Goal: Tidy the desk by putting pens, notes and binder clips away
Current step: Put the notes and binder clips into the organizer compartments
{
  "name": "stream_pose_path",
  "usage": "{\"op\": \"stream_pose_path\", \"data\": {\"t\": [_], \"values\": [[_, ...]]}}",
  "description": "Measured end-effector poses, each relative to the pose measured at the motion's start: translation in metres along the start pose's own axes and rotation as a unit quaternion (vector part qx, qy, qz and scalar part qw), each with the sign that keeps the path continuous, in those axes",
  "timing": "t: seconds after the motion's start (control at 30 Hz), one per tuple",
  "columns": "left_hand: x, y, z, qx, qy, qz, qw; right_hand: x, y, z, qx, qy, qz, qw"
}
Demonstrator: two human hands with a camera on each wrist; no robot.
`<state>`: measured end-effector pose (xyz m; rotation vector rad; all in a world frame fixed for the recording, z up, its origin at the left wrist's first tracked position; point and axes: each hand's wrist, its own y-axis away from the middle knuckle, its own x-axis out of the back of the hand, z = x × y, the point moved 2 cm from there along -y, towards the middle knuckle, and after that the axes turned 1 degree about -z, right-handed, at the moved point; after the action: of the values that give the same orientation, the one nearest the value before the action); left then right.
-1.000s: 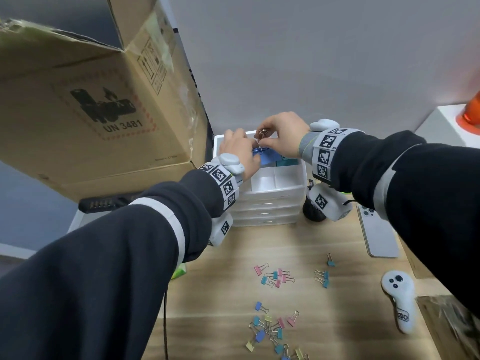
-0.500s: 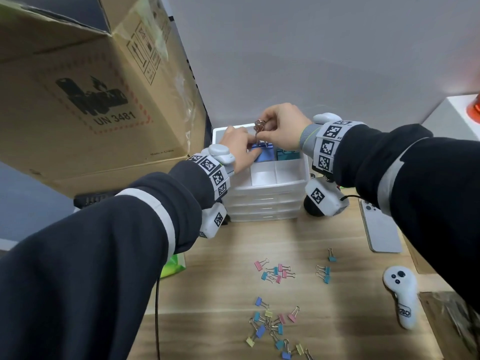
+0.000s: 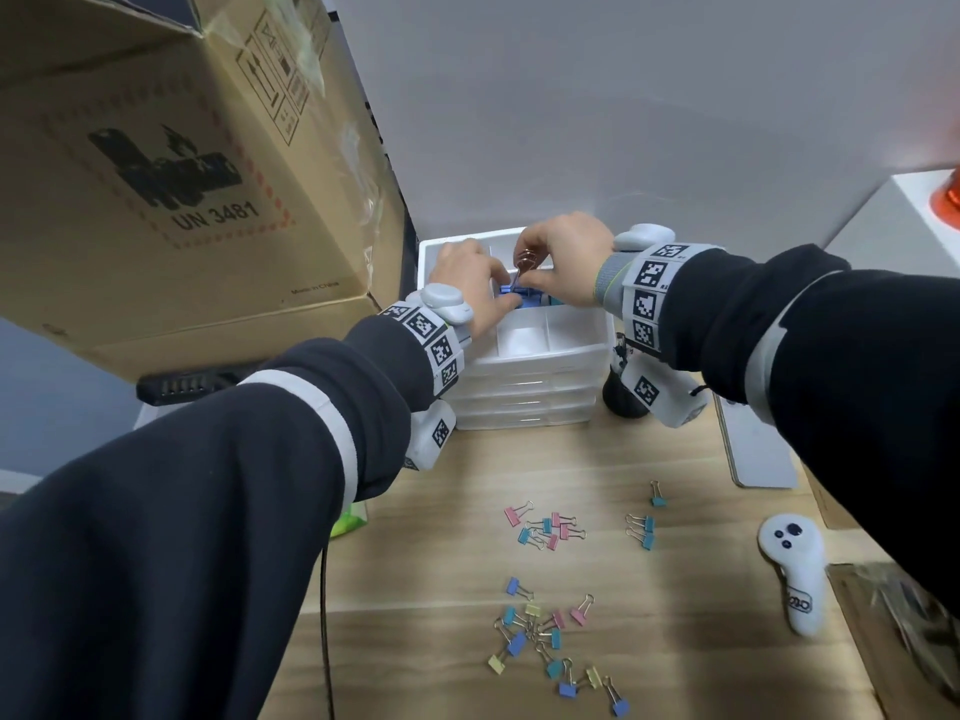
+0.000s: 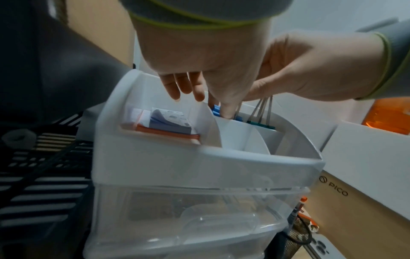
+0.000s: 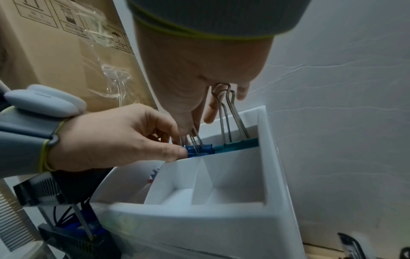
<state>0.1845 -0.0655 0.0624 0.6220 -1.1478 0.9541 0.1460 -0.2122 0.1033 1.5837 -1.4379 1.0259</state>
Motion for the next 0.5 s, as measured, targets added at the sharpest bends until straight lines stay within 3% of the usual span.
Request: {"op": "stream_pose_path", "data": {"t": [0.2, 0.5], "values": [[-0.001, 0.014, -0.004, -0.001, 0.011, -0.011, 1.0, -0.004, 0.004, -0.001, 0.011, 0.018, -0.009, 1.0], [0.013, 0.059, -0.008, -0.011, 0.017, 0.014, 1.0, -0.002, 0.04, 0.001, 0.04, -0.035, 0.07, 0.996]]}}
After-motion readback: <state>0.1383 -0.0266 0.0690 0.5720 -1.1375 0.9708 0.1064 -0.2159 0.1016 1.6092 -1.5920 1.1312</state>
